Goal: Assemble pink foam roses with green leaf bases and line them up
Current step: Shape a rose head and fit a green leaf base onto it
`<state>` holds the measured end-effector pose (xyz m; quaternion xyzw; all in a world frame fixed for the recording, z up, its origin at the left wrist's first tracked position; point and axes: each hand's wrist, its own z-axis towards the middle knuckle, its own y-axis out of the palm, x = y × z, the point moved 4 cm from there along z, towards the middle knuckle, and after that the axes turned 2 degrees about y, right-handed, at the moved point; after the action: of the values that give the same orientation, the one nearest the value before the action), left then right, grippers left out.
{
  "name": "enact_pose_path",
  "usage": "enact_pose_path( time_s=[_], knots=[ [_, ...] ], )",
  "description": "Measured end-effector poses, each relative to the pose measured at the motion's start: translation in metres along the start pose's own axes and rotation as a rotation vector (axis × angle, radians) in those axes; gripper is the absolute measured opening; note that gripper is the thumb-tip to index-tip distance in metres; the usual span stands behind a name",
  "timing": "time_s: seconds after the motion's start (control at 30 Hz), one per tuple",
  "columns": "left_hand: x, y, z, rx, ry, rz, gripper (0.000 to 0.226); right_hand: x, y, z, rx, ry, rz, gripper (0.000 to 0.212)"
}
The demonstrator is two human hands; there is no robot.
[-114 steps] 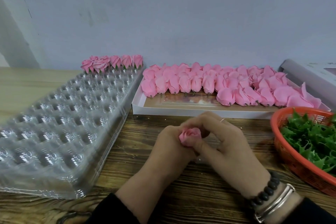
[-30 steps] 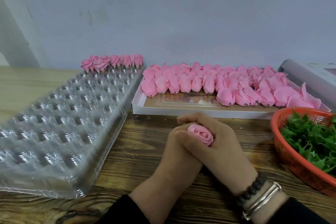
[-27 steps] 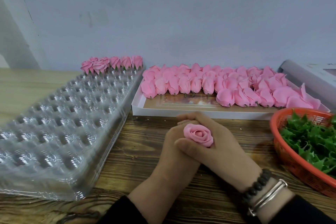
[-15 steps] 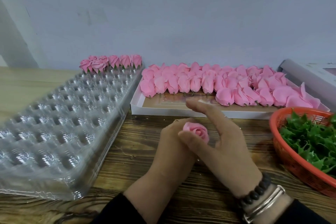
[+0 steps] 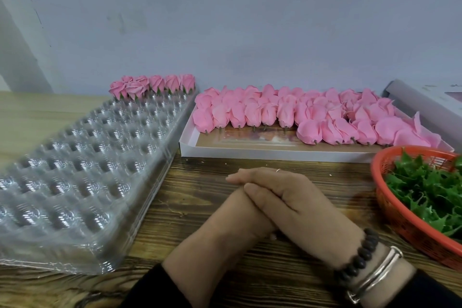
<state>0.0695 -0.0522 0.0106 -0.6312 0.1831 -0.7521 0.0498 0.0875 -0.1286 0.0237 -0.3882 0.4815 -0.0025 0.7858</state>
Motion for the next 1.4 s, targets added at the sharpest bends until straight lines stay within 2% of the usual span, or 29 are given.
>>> enact_pose_path(
  time_s=[0.1,0.2,0.3,0.4,0.47,0.57,0.63,0.7,0.8,0.93,1.0,1.1,1.17,1.3,1.4],
  knots=[
    [0.006,0.002,0.001,0.005,0.048,-0.028,0.037,0.001,-0.004,-0.003,-0.019,0.042,0.139,0.028],
    [0.007,-0.001,0.000,0.056,0.144,-0.022,0.046,0.007,-0.009,-0.002,0.010,0.074,0.163,0.048],
    [0.012,-0.002,0.001,0.058,0.267,-0.029,0.037,0.013,-0.009,-0.002,-0.008,0.097,0.198,0.066],
    [0.012,-0.005,0.001,0.122,0.300,-0.019,0.032,0.015,-0.012,-0.003,0.049,0.086,0.123,0.081],
    [0.008,-0.007,0.004,0.160,0.275,0.011,0.027,0.012,-0.014,-0.004,0.153,0.048,0.117,0.073],
    [0.001,-0.006,0.006,0.246,0.242,0.120,0.035,0.002,-0.012,-0.007,0.321,-0.056,0.135,0.049],
    [0.003,-0.001,0.006,0.276,0.273,0.182,0.024,-0.003,-0.006,-0.008,0.401,-0.099,0.158,0.036],
    [0.006,0.003,0.004,0.302,0.292,0.183,0.015,-0.004,-0.003,-0.008,0.448,-0.107,0.137,0.037],
    [0.013,0.005,0.005,0.236,0.231,0.105,0.025,-0.003,-0.003,-0.003,0.346,-0.087,0.039,0.038],
    [0.001,0.005,0.006,0.066,0.108,0.266,0.035,-0.001,-0.004,0.000,0.050,-0.048,-0.015,0.035],
    [0.002,0.010,0.004,-0.057,0.005,0.209,0.015,-0.001,-0.002,-0.003,-0.034,-0.018,0.051,0.033],
    [0.005,0.008,0.002,-0.002,0.020,0.103,0.035,-0.001,-0.005,-0.004,-0.005,0.010,0.113,0.028],
    [0.008,0.004,0.001,0.041,0.109,0.015,0.036,0.005,-0.009,-0.003,0.038,0.002,0.053,0.043],
    [0.006,-0.007,0.003,0.171,0.207,-0.055,0.010,0.014,-0.010,-0.003,0.045,0.049,0.120,0.070],
    [0.007,-0.009,0.003,0.219,0.226,-0.047,0.013,0.013,-0.011,-0.006,0.117,0.032,0.128,0.075]
  ],
)
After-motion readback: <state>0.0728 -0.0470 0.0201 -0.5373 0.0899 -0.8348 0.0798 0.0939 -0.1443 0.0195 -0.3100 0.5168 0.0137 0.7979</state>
